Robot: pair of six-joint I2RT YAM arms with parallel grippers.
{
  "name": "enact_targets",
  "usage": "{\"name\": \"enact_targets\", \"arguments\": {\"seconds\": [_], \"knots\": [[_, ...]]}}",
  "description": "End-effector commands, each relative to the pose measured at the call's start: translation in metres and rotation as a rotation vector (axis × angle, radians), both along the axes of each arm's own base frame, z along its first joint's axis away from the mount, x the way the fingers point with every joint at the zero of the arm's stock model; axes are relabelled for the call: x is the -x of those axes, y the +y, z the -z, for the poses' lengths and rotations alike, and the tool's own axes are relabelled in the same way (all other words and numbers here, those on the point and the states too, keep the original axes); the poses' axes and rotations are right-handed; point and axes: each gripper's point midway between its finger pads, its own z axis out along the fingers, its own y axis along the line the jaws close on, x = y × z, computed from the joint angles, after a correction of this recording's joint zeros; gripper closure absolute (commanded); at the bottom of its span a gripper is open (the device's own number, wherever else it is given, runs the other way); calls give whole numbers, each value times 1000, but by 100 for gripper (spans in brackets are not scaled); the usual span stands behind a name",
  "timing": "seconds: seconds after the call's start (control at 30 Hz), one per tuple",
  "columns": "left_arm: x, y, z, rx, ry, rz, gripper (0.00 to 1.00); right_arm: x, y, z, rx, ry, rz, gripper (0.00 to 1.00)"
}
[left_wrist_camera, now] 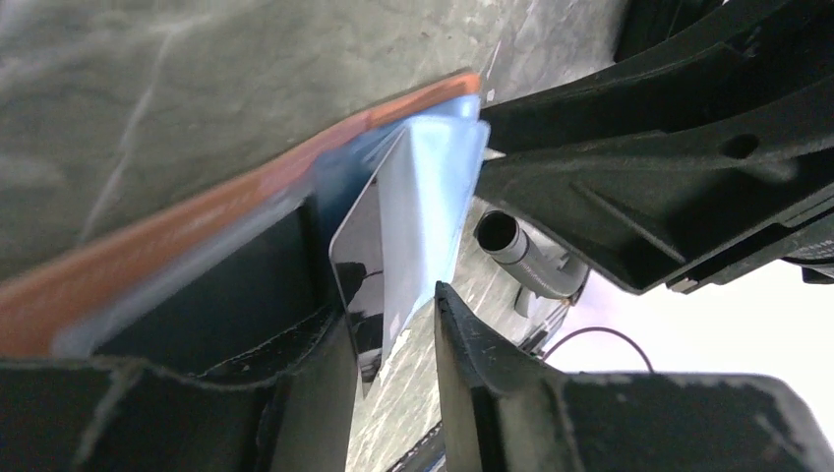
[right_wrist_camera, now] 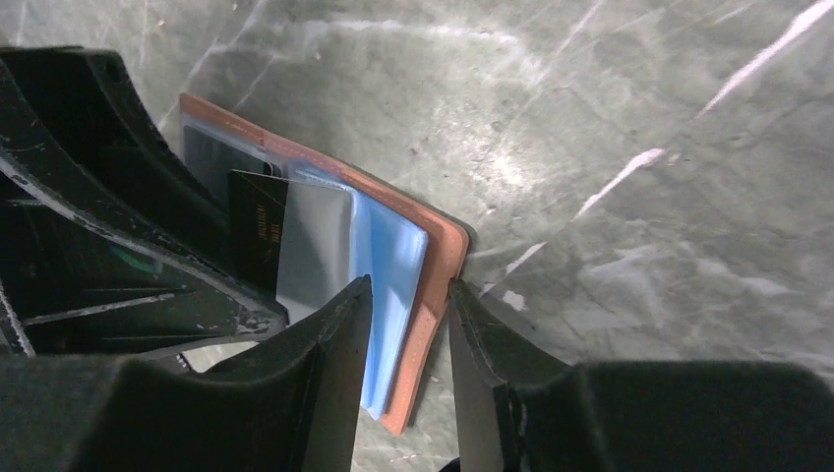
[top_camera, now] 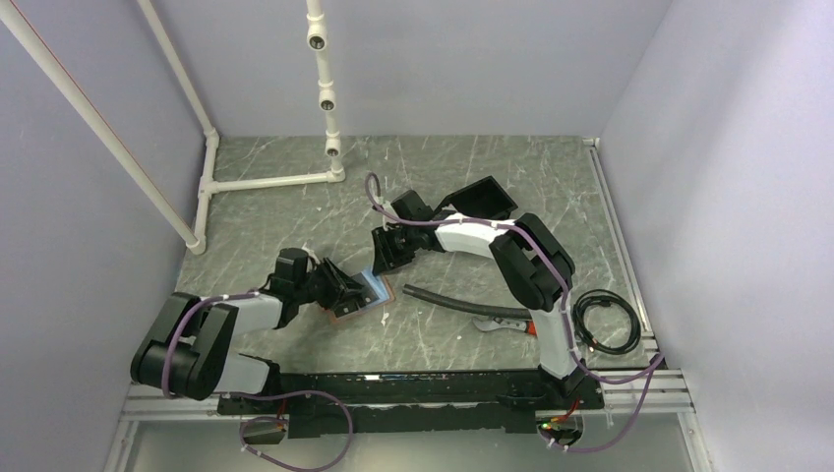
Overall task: Put the credit cards into the card holder
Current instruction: Insert the credit card into the card holder.
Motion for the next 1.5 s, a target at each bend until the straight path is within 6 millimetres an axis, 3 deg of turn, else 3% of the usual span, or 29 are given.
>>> {"name": "enact_targets", "arguments": {"seconds": [0.0, 0.1, 0.33, 0.43, 0.6, 0.8, 0.9, 1.0, 1.13, 1.33, 1.47], "knots": [[-14, -7, -4, -83, -20, 42, 63, 68, -16, 51, 102, 268, -63, 63], [-16, -11, 0, -87, 5, 50, 61, 62, -20, 51, 118, 255, -49, 63], [10, 5, 3, -175, 112, 51, 48, 49, -38, 41, 93, 273, -16, 62], [16, 11, 1, -221, 144, 59, 27, 52, -34, 40, 72, 292, -22, 62], [24, 24, -6, -289, 170, 43, 23, 53, -29, 35, 48, 297, -28, 61], [24, 24, -8, -295, 184, 51, 1, 55, -29, 35, 79, 274, -48, 61], [18, 14, -9, -272, 192, 95, 3, 58, -24, 35, 68, 281, -56, 60], [18, 22, -10, -349, 229, 110, 5, 59, -22, 34, 59, 286, -60, 60], [25, 33, -22, -400, 236, 93, 1, 57, -19, 31, 53, 281, -63, 60], [28, 20, -27, -298, 180, 112, 1, 64, -4, 14, -22, 292, -84, 56], [22, 22, -15, -279, 116, 77, 12, 79, 9, 7, -96, 329, -82, 53]]}}
